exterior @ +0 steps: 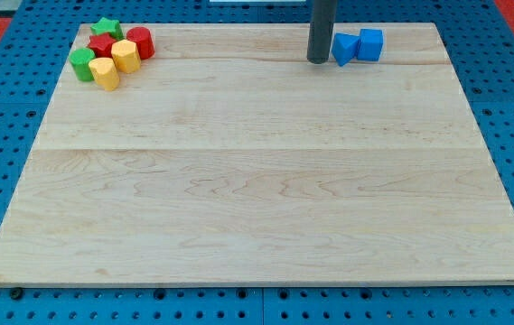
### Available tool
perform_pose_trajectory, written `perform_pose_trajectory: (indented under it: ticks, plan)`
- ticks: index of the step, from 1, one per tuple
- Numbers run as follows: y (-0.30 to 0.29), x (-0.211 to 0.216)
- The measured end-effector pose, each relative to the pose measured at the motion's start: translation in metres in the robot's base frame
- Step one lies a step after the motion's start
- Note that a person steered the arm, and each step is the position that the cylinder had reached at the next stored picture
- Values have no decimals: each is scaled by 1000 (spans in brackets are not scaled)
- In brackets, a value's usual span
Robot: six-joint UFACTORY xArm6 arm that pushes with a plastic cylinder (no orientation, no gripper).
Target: Slide the blue cube downwards
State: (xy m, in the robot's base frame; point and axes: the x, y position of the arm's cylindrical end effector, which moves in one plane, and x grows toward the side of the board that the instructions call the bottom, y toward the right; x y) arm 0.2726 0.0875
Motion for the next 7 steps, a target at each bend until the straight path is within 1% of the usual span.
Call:
perform_pose_trajectory:
  ticks: [4, 6, 7]
  plan:
    - [0, 3]
    - [-18, 12]
    - [-12, -38]
